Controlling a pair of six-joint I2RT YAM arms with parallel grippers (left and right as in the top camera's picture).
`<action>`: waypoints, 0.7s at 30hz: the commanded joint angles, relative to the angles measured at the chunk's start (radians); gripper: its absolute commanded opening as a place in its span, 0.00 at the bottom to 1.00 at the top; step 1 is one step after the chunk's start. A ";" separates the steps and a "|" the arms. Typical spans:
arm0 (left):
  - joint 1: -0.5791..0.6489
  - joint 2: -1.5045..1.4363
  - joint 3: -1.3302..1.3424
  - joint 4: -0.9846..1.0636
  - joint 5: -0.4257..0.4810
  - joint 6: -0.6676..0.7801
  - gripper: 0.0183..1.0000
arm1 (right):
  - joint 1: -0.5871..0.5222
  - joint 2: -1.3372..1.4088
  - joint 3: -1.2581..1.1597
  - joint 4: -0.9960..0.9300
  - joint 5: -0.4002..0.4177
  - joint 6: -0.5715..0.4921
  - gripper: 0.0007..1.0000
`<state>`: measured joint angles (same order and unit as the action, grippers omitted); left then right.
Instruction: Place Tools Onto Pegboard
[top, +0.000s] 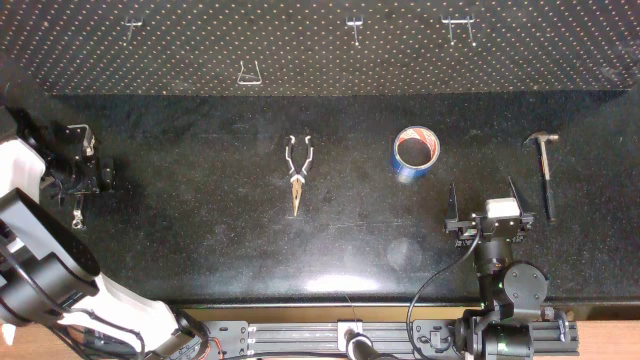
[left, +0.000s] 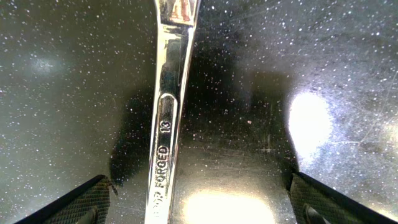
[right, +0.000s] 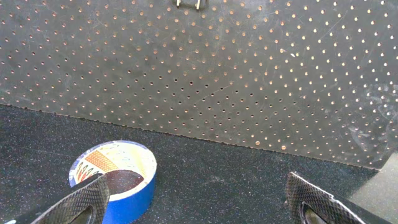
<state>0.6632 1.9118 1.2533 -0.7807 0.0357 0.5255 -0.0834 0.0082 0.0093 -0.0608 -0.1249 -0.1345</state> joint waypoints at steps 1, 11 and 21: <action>0.051 0.021 -0.043 -0.015 -0.040 0.044 0.92 | 0.000 -0.007 -0.005 -0.003 0.006 -0.005 0.93; 0.043 0.026 -0.077 -0.010 -0.024 0.119 0.92 | 0.000 -0.007 -0.005 -0.003 0.006 -0.005 0.93; 0.043 0.026 -0.077 0.018 -0.024 0.080 0.01 | 0.000 -0.007 -0.005 -0.003 0.005 -0.005 0.93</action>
<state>0.7013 1.8912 1.2190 -0.7830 0.0532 0.6270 -0.0834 0.0082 0.0093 -0.0608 -0.1246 -0.1345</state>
